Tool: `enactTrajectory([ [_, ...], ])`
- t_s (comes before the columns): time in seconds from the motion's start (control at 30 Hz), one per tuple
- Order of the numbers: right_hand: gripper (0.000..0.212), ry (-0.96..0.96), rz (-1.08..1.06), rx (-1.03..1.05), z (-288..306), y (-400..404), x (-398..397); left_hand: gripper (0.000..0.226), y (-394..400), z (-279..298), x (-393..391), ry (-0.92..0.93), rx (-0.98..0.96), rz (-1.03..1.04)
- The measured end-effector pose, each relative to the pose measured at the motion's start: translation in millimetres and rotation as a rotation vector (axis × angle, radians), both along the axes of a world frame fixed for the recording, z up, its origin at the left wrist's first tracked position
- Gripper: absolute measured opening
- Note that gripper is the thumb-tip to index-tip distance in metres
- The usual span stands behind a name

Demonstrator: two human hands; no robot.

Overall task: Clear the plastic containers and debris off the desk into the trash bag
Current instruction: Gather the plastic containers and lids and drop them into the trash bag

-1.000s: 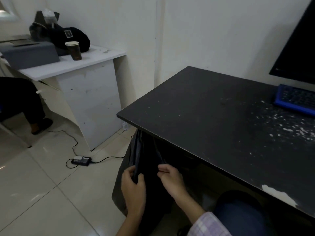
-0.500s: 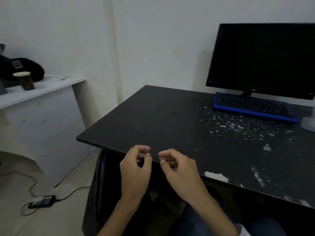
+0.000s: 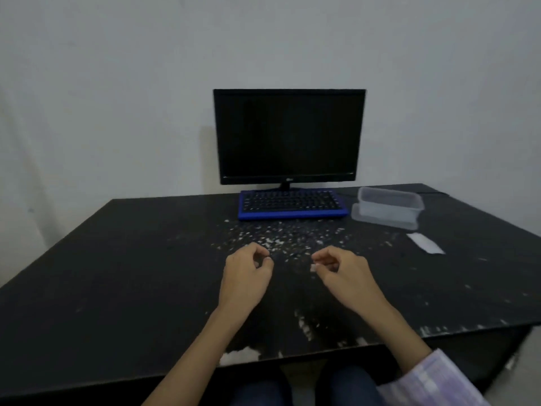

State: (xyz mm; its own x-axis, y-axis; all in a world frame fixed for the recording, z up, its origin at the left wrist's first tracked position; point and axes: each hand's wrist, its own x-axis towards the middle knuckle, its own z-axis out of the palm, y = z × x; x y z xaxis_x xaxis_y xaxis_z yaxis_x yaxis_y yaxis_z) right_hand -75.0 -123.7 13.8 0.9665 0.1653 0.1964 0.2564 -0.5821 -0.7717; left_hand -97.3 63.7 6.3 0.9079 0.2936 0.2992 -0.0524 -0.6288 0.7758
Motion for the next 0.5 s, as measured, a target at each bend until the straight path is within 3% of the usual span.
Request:
enactTrajectory([
  [0.23,0.017,-0.015,-0.207,-0.039,15.9,-80.0,89.5,0.003,-77.3,22.7,116.7,0.057,-0.073,-0.19],
  [0.5,0.03,-0.092,-0.438,-0.188,31.4,-144.9,197.5,0.003,-145.4,34.5,224.3,0.138,-0.132,-0.269],
])
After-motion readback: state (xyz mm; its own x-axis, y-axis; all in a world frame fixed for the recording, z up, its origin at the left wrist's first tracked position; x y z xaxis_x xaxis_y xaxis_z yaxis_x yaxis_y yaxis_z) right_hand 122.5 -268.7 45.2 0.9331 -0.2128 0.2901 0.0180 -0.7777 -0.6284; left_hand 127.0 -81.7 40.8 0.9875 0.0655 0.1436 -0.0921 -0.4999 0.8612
